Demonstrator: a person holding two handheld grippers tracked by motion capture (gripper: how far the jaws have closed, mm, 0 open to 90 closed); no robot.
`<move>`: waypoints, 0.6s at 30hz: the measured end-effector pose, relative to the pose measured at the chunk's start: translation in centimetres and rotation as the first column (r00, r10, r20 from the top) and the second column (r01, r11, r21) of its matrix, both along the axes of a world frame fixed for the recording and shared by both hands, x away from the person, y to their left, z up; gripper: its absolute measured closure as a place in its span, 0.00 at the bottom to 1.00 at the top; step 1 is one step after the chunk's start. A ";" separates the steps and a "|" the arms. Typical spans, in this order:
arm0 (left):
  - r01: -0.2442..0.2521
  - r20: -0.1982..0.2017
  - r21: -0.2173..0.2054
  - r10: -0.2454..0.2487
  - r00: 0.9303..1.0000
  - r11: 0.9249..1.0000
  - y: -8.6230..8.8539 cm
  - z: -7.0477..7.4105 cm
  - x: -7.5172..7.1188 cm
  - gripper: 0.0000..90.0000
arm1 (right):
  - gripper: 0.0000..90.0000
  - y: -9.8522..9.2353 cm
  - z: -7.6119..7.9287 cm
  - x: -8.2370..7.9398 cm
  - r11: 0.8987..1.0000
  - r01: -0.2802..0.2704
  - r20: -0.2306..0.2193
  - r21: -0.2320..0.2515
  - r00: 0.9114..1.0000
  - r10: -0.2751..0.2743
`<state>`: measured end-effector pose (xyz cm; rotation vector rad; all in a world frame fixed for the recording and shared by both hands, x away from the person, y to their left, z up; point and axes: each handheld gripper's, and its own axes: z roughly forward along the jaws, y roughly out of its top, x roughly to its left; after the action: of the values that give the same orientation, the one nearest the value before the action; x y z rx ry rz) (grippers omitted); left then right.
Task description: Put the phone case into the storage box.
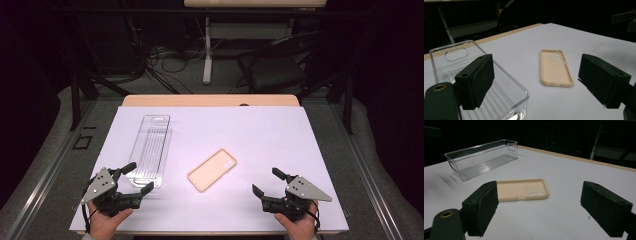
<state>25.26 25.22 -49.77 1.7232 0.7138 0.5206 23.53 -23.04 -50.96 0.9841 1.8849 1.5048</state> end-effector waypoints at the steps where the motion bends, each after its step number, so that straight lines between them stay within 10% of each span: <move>1: -0.001 -0.002 0.001 0.001 1.000 1.000 0.0 0.0 0.0 0.15 | 0.16 0.0 0.0 0.0 1.000 0.000 -0.001 -0.001 1.000 0.000; 18: -0.025 -0.062 -0.015 0.024 0.998 1.000 0.4 0.1 0.2 0.16 | 0.29 0.7 -0.2 0.0 0.999 -0.018 -0.027 -0.045 0.999 0.017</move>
<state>25.47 25.58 -49.64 1.7237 0.7820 0.4784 23.52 -22.37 -51.12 0.9737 1.9423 1.4589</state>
